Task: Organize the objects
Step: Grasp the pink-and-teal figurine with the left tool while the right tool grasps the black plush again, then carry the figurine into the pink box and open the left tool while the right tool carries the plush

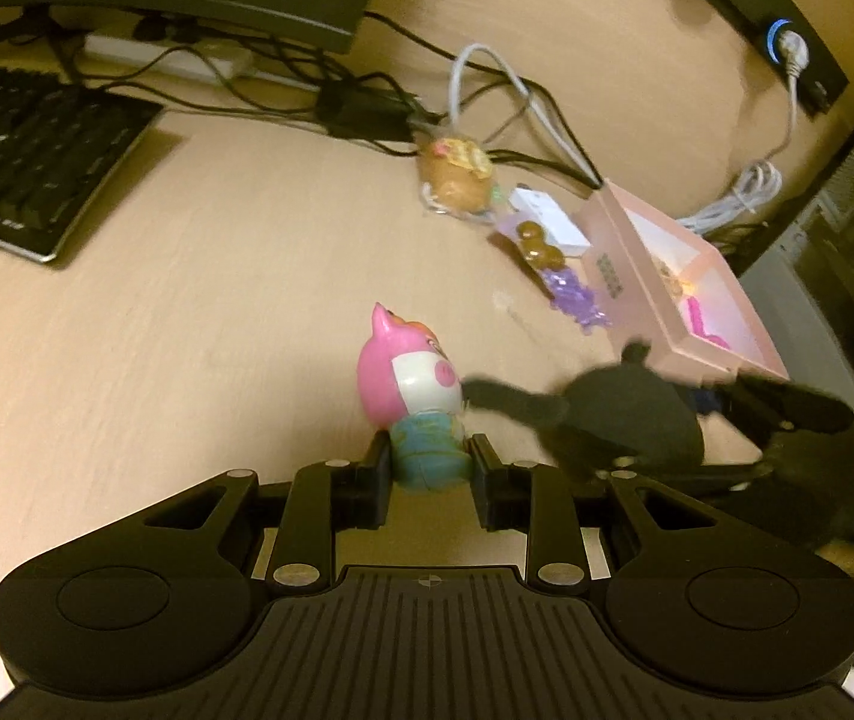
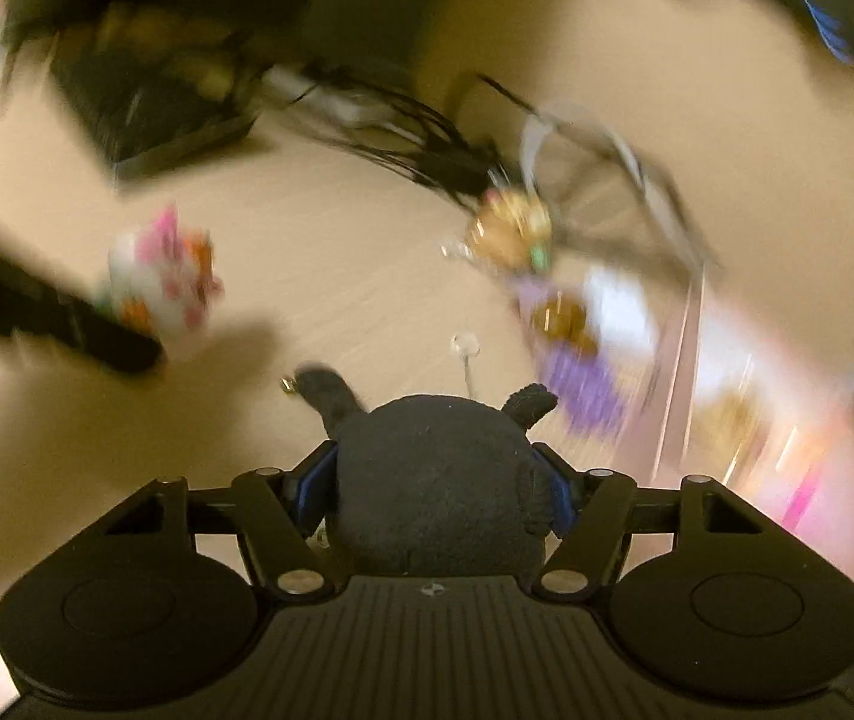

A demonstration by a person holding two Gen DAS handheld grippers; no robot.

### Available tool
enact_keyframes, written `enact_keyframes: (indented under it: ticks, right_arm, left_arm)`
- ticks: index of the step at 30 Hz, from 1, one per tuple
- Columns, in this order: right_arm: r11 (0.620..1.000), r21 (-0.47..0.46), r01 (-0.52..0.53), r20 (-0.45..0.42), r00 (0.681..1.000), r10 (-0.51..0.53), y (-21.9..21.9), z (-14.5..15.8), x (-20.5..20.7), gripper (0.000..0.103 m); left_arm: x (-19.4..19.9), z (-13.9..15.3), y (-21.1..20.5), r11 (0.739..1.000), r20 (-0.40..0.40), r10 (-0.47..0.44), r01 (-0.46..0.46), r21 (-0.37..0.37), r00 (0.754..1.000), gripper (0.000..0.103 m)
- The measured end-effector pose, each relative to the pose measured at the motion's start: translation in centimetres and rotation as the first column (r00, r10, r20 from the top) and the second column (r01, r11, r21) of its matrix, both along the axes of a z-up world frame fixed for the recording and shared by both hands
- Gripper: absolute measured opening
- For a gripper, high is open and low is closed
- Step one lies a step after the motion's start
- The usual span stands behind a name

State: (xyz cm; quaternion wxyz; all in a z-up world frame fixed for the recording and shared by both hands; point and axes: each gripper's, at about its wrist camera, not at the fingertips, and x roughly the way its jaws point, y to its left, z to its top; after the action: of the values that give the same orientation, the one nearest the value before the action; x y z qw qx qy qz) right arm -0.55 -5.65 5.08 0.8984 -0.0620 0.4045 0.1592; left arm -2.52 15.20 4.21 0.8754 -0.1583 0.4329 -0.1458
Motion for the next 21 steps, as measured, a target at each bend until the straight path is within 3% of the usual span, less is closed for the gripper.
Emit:
enact_keyframes:
  ticks: [2, 3, 5, 7, 11, 13, 15, 18, 21]
  right_arm:
    - [0.958, 0.26, 0.124, -0.157, 0.984, -0.085, -3.6, -0.1, 0.1, 0.067]
    - [0.923, 0.337, 0.183, -0.213, 0.97, -0.115, -5.1, -0.5, 0.0, 0.067]
    - [0.868, 0.407, 0.283, -0.278, 0.944, -0.177, -7.2, -1.7, -0.7, 0.067]
    - [0.845, 0.425, 0.325, -0.274, 0.936, -0.222, -8.6, -2.3, -1.9, 0.069]
    - [0.845, 0.387, 0.368, -0.213, 0.928, -0.307, -10.6, -1.8, -3.7, 0.079]
    - [0.86, 0.347, 0.374, -0.16, 0.927, -0.339, -11.2, -1.3, -4.5, 0.089]
    - [0.882, 0.293, 0.37, -0.099, 0.929, -0.357, -11.4, -0.7, -5.2, 0.093]
    - [0.932, 0.172, 0.319, 0.02, 0.945, -0.327, -10.8, 0.2, -6.1, 0.096]
    - [0.974, 0.01, 0.225, 0.139, 0.965, -0.224, -9.0, 0.7, -6.9, 0.099]
  left_arm:
    - [0.1, 0.1, -0.9, 1.0, 0.003, -0.03, 0.03, 0.0, 1.0, 0.03]
    - [0.1, 0.1, -1.4, 0.999, 0.004, -0.043, 0.043, -0.001, 0.999, 0.03]
    - [0.2, 0.1, -2.4, 0.997, 0.002, -0.073, 0.073, -0.002, 0.997, 0.03]
    - [0.4, -0.1, -3.3, 0.995, -0.003, -0.101, 0.101, 0.001, 0.995, 0.03]
    - [0.6, -0.4, -4.6, 0.991, -0.015, -0.135, 0.135, 0.005, 0.991, 0.03]
    - [0.6, -0.5, -5.0, 0.989, -0.02, -0.146, 0.146, 0.005, 0.989, 0.03]
    - [0.5, -0.6, -5.3, 0.988, -0.023, -0.156, 0.156, 0.004, 0.987, 0.03]
    - [0.4, -0.7, -5.8, 0.986, -0.027, -0.165, 0.165, 0.002, 0.986, 0.03]
    - [0.2, -0.8, -6.0, 0.986, -0.03, -0.164, 0.164, 0.001, 0.986, 0.03]
